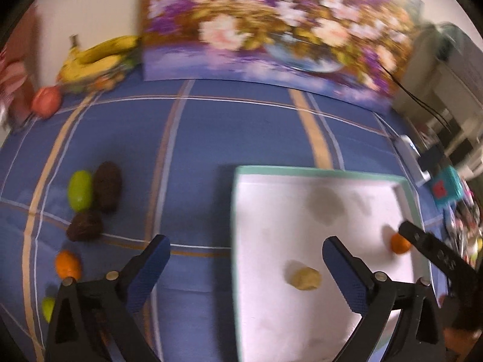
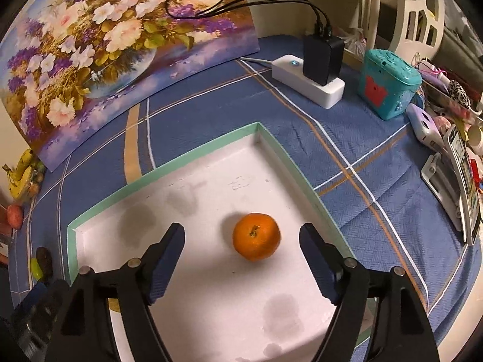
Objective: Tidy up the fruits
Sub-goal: 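Withdraw both open tools from the tray back toward the fruit group, then grasp the green mango with the left tool while the right tool grasps the small yellow fruit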
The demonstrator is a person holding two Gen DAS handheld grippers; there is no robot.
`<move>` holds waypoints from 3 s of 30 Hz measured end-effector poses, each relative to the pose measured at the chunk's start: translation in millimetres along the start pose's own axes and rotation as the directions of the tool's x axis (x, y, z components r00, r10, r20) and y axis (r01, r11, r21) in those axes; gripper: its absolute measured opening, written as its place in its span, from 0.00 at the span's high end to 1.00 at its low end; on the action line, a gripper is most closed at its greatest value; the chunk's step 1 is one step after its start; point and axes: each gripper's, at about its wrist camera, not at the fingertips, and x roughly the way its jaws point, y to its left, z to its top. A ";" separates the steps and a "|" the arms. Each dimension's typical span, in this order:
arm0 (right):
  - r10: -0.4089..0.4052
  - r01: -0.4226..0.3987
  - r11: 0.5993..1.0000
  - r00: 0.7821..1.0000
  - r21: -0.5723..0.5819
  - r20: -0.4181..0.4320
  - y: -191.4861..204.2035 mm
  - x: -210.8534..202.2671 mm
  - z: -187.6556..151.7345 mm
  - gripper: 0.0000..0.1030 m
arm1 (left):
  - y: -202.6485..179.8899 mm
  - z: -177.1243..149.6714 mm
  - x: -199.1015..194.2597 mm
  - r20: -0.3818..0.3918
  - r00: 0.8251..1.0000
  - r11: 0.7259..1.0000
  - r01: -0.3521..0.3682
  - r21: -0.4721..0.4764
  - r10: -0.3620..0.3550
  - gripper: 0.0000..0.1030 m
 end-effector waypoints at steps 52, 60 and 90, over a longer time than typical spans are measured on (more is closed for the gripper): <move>0.339 -0.306 0.871 0.941 -0.385 0.018 195.5 -66.6 -72.6 0.20 | 217.7 -22.9 -115.4 0.154 0.959 0.886 -0.150 -0.439 0.239 0.05; 0.363 -0.368 0.836 0.927 -0.407 -0.092 218.4 -60.5 -99.3 0.37 | 236.2 -52.1 -96.2 0.021 0.989 0.850 -0.116 -0.513 0.148 0.20; 0.389 -0.511 0.822 0.826 -0.250 -0.408 261.6 18.7 -140.8 0.71 | 250.4 -85.9 -27.4 -0.170 0.984 0.770 -0.074 -0.634 -0.045 0.48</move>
